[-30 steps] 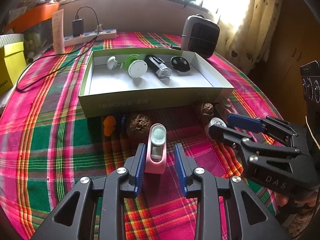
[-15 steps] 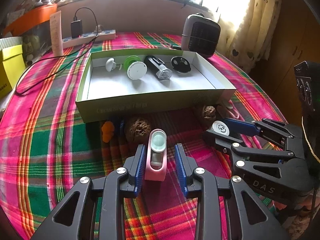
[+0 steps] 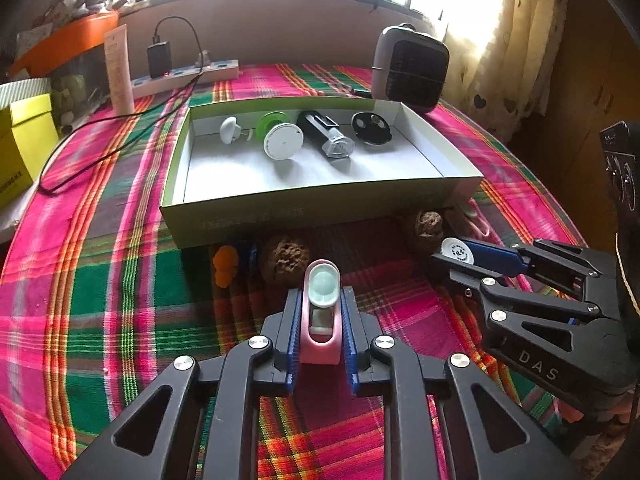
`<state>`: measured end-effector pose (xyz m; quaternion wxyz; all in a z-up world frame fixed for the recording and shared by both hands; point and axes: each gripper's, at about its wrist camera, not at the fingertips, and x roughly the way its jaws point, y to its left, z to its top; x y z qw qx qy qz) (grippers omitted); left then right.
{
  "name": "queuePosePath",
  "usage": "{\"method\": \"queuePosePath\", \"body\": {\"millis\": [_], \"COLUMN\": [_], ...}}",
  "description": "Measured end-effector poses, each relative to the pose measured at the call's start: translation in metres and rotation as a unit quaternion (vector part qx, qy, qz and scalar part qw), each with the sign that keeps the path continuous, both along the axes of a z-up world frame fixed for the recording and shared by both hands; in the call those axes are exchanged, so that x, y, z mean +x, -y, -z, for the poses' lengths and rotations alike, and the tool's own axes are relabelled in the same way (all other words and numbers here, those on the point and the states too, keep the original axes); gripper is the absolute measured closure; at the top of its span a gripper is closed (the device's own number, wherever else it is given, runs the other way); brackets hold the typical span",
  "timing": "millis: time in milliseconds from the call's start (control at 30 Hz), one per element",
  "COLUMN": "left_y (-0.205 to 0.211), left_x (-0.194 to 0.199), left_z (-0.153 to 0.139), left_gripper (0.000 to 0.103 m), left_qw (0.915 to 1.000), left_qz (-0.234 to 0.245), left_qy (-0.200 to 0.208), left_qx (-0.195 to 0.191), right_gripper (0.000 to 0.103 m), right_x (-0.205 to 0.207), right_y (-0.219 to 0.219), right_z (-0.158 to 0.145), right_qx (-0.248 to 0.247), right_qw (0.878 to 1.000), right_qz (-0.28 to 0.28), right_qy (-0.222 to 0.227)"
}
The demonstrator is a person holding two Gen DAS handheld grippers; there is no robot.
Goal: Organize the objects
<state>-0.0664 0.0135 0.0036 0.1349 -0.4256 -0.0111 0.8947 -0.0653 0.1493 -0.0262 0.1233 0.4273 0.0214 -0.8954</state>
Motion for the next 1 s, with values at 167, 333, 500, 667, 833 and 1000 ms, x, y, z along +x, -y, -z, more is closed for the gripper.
{"method": "queuePosePath", "body": {"millis": [167, 333, 500, 667, 833, 1000], "left_y": [-0.0001, -0.0009, -0.0005, -0.0009, -0.001, -0.0003], "left_x": [-0.0001, 0.0001, 0.0, 0.0005, 0.001, 0.0028], "left_z": [0.0001, 0.0004, -0.0001, -0.0002, -0.0018, -0.0075], "left_gripper": [0.087, 0.087, 0.087, 0.087, 0.087, 0.087], "left_qw": [1.0, 1.0, 1.0, 1.0, 1.0, 1.0], "left_qz": [-0.001, -0.001, -0.001, -0.001, -0.001, -0.002], "left_qy": [-0.001, -0.001, 0.0, 0.001, -0.002, -0.007], "left_qx": [-0.004, -0.004, -0.003, -0.001, 0.0, 0.004], "right_gripper": [0.074, 0.074, 0.074, 0.074, 0.074, 0.074], "right_x": [-0.0001, 0.0003, 0.0004, 0.0017, 0.0024, 0.0036], "right_y": [0.0015, 0.0019, 0.0018, 0.0009, 0.0004, 0.0024], "right_z": [-0.0001, 0.0, -0.0004, -0.0021, -0.0036, -0.0063], "right_qx": [0.003, 0.003, 0.003, -0.001, -0.004, -0.006], "right_qw": [1.0, 1.0, 1.0, 1.0, 1.0, 1.0], "right_qz": [-0.002, -0.002, -0.002, -0.002, -0.003, -0.008], "right_qy": [0.0, 0.0, 0.0, -0.004, -0.005, -0.008]}}
